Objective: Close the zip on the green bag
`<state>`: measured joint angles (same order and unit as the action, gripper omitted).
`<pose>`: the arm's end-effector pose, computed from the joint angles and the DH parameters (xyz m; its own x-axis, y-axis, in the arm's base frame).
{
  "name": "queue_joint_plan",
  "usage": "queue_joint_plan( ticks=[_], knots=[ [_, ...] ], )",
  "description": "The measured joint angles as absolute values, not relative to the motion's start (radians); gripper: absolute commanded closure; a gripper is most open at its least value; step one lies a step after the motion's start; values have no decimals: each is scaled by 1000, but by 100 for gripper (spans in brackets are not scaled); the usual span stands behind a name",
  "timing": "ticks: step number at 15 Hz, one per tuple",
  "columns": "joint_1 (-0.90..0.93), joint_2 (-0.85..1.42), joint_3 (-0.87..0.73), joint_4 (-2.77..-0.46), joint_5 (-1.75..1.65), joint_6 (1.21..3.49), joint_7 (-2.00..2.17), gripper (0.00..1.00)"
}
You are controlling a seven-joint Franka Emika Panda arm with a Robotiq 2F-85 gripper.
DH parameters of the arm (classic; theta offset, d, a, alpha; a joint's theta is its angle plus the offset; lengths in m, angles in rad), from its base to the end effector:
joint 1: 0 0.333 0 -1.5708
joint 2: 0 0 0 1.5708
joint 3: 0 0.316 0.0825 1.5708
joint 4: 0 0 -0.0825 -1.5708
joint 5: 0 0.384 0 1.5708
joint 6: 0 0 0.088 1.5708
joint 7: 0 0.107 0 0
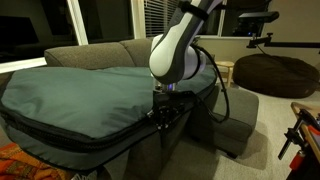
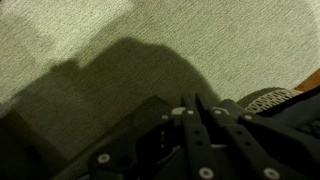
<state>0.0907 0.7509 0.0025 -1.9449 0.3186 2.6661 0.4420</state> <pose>0.5976 0.0467 0.0866 0.8037 -0.5860 -0.1032 -0.5946 -0.7975 -0.1024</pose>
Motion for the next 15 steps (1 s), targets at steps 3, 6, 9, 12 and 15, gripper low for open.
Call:
queue_joint_plan(
  ticks=[3,6,9,12,15],
  knots=[
    [69,755,3,-1944,323,2655,430,97],
    [44,762,1,-1944,323,2650,407,97],
    [14,770,2,-1944,323,2648,352,97],
    [-23,773,4,-1944,323,2635,286,97],
    [-63,774,6,-1944,323,2619,229,97]
  ],
)
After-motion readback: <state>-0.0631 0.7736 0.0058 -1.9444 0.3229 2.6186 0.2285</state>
